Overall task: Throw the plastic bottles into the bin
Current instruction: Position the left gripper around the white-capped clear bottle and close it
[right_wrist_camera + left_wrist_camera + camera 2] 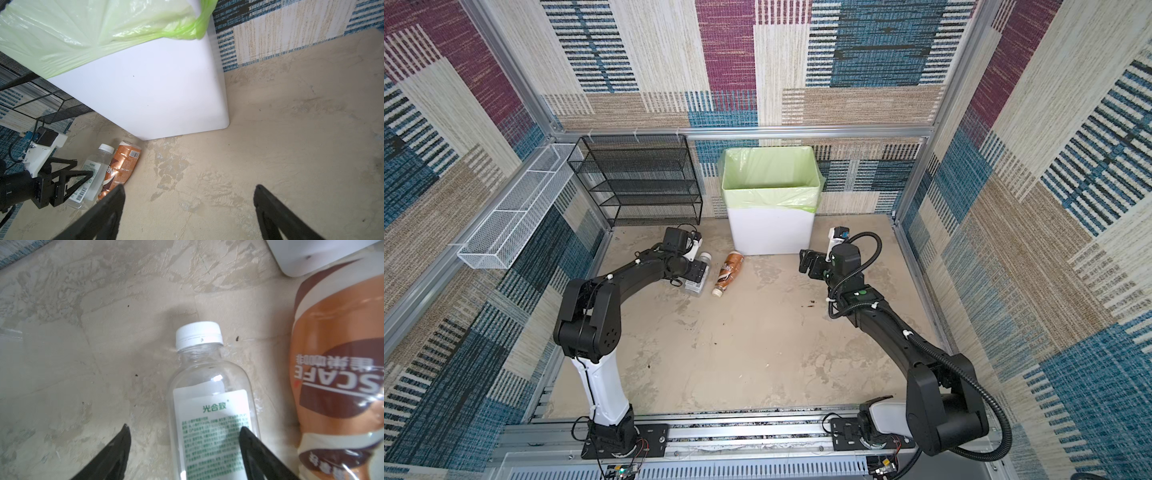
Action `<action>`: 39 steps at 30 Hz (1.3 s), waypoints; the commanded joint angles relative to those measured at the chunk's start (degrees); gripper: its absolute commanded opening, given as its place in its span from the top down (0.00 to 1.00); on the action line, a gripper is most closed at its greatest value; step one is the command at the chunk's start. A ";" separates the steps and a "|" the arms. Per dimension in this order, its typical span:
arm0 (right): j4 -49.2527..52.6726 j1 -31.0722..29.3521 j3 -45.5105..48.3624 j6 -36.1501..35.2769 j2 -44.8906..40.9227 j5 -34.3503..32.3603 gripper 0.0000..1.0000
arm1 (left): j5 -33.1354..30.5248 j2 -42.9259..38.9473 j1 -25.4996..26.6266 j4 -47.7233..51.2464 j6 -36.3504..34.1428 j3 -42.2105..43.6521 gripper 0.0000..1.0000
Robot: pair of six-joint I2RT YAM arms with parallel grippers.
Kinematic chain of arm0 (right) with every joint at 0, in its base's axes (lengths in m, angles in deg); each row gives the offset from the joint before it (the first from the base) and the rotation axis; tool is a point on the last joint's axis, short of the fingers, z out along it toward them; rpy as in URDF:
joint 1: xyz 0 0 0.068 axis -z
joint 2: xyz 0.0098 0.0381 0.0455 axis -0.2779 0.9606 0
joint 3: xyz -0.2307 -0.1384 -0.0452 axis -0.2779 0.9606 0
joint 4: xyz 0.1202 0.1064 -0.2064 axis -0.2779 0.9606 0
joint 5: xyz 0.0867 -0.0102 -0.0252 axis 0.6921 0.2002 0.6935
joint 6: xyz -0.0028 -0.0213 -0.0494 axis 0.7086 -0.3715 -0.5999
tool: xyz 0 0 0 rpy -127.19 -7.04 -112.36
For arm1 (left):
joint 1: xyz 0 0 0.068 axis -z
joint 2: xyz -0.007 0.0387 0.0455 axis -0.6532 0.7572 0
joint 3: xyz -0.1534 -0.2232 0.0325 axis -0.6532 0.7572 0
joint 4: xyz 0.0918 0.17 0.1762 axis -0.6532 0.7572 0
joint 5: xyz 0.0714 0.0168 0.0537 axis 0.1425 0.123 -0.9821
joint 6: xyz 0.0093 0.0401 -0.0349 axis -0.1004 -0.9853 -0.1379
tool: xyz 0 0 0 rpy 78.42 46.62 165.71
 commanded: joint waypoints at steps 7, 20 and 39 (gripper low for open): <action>-2.01 -0.09 0.47 0.55 -0.18 0.13 0.03 | 2.90 -2.40 0.13 3.33 0.88 0.41 0.16; -2.50 -0.09 1.20 0.79 -0.48 0.06 0.03 | 2.65 3.38 0.25 8.68 0.58 -4.95 0.15; -2.15 -0.09 0.78 0.77 -0.18 -0.46 0.03 | 0.46 1.98 0.65 8.56 0.27 -4.78 0.38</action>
